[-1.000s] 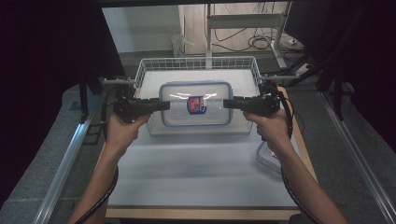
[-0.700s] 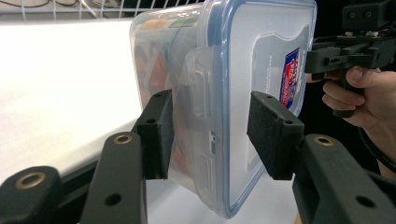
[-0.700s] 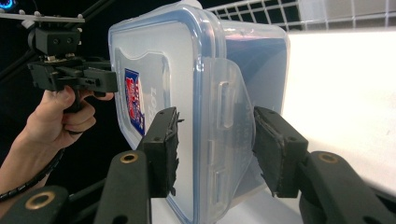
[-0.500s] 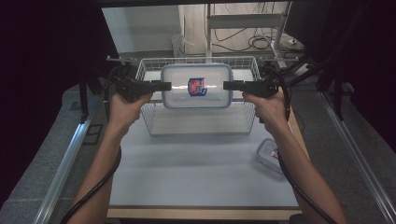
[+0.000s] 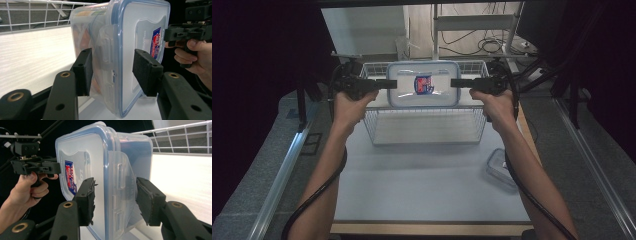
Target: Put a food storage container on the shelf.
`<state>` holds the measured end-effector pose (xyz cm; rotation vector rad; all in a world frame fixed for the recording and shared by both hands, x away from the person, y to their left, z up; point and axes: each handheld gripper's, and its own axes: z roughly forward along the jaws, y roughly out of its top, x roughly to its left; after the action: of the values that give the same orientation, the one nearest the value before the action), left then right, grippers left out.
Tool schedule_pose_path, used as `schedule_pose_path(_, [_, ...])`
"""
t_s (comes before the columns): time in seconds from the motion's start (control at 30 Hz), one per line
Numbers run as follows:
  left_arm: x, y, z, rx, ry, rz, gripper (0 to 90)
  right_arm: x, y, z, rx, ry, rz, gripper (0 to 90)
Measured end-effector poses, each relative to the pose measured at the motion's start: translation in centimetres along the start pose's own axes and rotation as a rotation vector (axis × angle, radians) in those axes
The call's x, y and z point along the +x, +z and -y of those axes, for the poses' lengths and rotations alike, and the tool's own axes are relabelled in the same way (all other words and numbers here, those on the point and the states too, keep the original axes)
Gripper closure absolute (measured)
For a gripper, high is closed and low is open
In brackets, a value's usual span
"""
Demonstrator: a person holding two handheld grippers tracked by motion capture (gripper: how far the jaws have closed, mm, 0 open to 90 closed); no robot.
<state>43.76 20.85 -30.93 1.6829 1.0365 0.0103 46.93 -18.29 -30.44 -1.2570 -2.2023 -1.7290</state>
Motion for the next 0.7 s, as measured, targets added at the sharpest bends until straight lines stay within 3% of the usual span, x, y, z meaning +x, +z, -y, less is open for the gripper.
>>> schedule_pose_path(0.27, [0.37,0.36,-0.25,-0.008,-0.030,0.005,51.4,-0.49,0.19,-0.57,0.011,0.029,0.002,50.6])
schedule_pose_path(0.7, [0.74,0.78,0.06,-0.054,-0.030,-0.010,49.0,-0.94,0.97,-1.05,0.000,0.022,0.022,47.6])
